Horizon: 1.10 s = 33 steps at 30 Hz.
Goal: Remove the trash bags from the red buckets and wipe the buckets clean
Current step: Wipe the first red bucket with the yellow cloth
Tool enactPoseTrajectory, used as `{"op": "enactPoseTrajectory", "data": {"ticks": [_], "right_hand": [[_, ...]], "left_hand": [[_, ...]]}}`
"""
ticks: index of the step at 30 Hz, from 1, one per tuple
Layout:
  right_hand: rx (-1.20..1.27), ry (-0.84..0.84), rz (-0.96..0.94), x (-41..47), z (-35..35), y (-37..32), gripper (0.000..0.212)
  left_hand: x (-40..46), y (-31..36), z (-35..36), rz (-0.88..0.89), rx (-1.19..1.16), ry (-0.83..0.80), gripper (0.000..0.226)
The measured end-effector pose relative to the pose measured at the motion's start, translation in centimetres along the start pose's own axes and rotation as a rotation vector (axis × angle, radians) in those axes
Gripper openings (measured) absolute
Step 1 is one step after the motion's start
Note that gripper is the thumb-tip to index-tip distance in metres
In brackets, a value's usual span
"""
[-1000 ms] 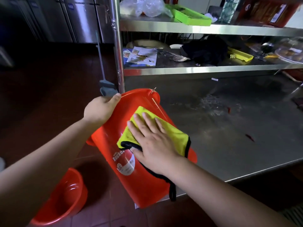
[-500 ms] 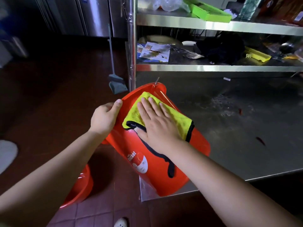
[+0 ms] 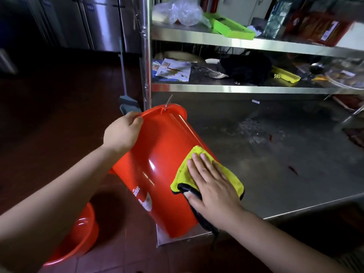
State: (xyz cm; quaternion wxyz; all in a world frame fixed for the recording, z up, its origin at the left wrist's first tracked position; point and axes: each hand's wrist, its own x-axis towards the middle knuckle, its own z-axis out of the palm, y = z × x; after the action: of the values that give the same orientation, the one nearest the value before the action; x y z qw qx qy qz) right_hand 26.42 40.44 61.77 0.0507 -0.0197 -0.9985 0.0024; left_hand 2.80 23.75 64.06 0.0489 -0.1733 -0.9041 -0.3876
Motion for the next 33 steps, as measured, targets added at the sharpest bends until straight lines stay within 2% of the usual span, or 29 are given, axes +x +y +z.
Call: {"op": "enactPoseTrajectory", "data": {"ticks": [3,6,13,16,21,29,33], "right_hand": [[-0.009,0.008,-0.007,1.1,0.1,-1.2,0.075],[-0.003,-0.016,0.003,3.7,0.2,-1.8,0.077],[0.121,0.013,0.132,15.7,-0.9,-4.1,0.085],[0.104,0.012,0.114,17.7,-1.0,-4.5,0.085],[0.01,0.037,-0.049,12.3,-0.3,-3.3,0.081],[0.042,-0.018,-0.053,1.0,0.5,0.6,0.075],[0.068,-0.038,-0.046,0.7,0.6,0.3,0.075]], "left_hand": [[1.6,1.0,-0.1,-0.081,0.062,-0.012,0.044],[2.0,0.8,0.0,-0.07,0.127,-0.008,0.048],[2.0,0.2,-0.3,-0.058,0.128,-0.016,0.046],[1.4,-0.8,-0.5,-0.055,0.138,0.013,0.038],[-0.1,-2.3,-0.8,-0.059,0.147,0.071,0.042],[-0.9,-3.5,-1.1,-0.108,0.11,0.115,0.049],[-1.5,-3.5,-0.8,-0.1,0.202,0.18,0.051]]}}
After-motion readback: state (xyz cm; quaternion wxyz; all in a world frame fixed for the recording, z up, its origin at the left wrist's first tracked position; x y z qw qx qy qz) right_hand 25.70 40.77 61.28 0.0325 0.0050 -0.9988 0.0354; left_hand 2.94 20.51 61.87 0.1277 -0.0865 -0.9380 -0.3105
